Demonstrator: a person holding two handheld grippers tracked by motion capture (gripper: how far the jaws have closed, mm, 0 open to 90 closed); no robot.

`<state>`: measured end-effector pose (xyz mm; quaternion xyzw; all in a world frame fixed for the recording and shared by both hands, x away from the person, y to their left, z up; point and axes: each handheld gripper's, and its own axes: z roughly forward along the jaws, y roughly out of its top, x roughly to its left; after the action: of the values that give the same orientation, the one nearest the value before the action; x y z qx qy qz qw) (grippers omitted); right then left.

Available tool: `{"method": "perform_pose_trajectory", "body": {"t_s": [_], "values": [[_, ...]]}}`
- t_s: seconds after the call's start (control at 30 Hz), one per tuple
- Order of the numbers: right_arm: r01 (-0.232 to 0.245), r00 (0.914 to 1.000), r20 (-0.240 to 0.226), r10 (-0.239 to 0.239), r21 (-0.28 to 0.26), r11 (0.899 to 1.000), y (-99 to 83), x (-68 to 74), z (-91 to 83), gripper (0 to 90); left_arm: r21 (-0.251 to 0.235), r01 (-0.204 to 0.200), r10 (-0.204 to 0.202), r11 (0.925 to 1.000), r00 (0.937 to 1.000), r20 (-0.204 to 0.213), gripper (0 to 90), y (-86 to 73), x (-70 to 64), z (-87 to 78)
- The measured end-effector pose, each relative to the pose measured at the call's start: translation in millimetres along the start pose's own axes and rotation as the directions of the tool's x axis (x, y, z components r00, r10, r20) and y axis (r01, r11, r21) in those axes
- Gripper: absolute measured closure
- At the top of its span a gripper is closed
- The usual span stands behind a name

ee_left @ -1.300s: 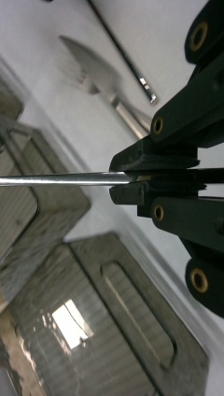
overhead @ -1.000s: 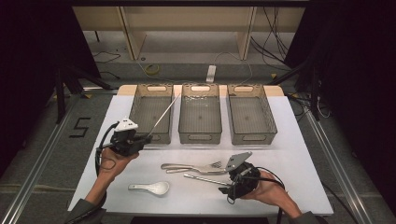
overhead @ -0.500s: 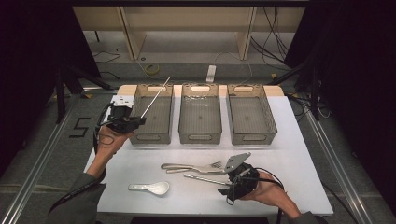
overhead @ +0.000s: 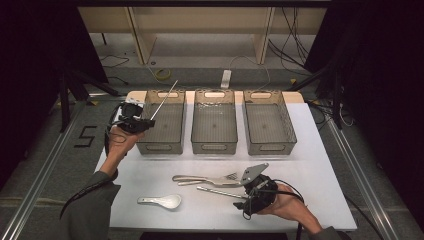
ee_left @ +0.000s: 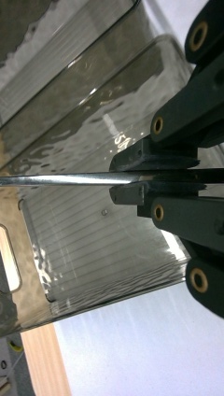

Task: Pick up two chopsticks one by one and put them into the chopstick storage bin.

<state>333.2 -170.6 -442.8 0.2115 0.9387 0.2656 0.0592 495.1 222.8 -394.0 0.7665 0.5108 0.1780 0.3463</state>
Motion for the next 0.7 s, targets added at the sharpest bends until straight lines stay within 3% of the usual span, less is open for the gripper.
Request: {"method": "perform_pose_trajectory", "body": {"t_s": [0.43, 0.53, 0.6, 0.67, 0.7], "values": [[0.0, 0.9999, -0.013, 0.0, 0.004, 1.0, -1.2, 0.7, 0.3, 28.4, 0.053, 0.065, -0.064, 0.9964, 0.9978, -0.018, 83.1, -4.5, 12.8, 21.3], [0.002, 0.9999, -0.017, -0.002, 0.007, 1.0, -1.2, 0.5, 1.0, 28.4, 0.063, 0.103, -0.102, 0.9927, 0.9947, -0.01, 82.5, -6.1, 15.8, 25.5], [-0.002, 0.9999, -0.017, 0.002, 0.008, 1.0, -1.5, 0.7, 1.2, 28.3, 0.052, 0.134, -0.133, 0.9897, 0.991, -0.015, 73.7, -6.0, 16.6, 26.7], [-0.002, 0.9998, -0.021, 0.002, 0.011, 1.0, -1.8, 0.1, 0.6, 28.3, 0.054, 0.136, -0.135, 0.9892, 0.9905, -0.028, 58.8, -4.9, 15.4, 25.6], [-0.005, 0.9997, -0.023, 0.005, 0.01, 1.0, -1.7, -0.1, 0.5, 28.3, 0.046, 0.135, -0.134, 0.9897, 0.9906, -0.026, 55.9, -4.6, 14.5, 23.9]]}}
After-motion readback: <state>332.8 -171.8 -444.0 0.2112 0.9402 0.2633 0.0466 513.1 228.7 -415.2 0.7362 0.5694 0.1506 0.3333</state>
